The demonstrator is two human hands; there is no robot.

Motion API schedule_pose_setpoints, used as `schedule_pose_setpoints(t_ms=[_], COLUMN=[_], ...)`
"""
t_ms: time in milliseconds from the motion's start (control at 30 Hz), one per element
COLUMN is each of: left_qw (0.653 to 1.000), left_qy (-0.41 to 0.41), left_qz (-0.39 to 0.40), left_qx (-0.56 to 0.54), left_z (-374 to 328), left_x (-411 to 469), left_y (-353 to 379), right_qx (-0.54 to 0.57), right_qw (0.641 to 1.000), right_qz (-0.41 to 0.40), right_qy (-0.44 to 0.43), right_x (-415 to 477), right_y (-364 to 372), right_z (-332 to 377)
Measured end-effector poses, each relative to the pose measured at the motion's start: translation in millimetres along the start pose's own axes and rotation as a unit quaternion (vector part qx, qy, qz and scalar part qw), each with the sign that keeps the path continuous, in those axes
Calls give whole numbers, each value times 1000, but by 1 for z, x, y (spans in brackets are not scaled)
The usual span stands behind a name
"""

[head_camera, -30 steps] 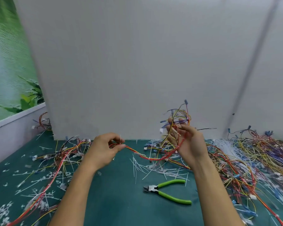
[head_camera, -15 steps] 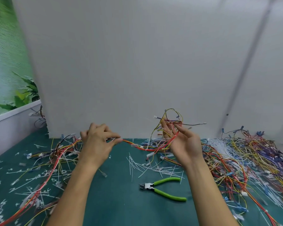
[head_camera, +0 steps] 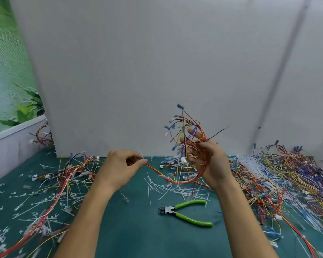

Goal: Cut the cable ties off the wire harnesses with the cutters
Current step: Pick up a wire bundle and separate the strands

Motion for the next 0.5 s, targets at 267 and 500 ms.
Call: schedule_pose_setpoints(t_ms=[267,500], left_qw=[996,977], left_qy=[41,33], left_qz=[-35,7], left_qx=[-67,-213], left_z=[-27,-45], left_x=[-7,-12], left_y=[-2,23], right_qx=[7,163], right_qw=[999,980], right_qz=[26,66], right_qy=[31,90], right_x=[-5,-7], right_y=[16,32], right_z=[-6,-20])
Point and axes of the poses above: each hand's wrist, its own x-axis towards the middle knuckle, its own y-axis out of the palm, z = x × y, the point moved 5 cm from there along x, towards the middle knuckle, and after that the axes turned 4 degrees about -x, right-handed, at the moved point
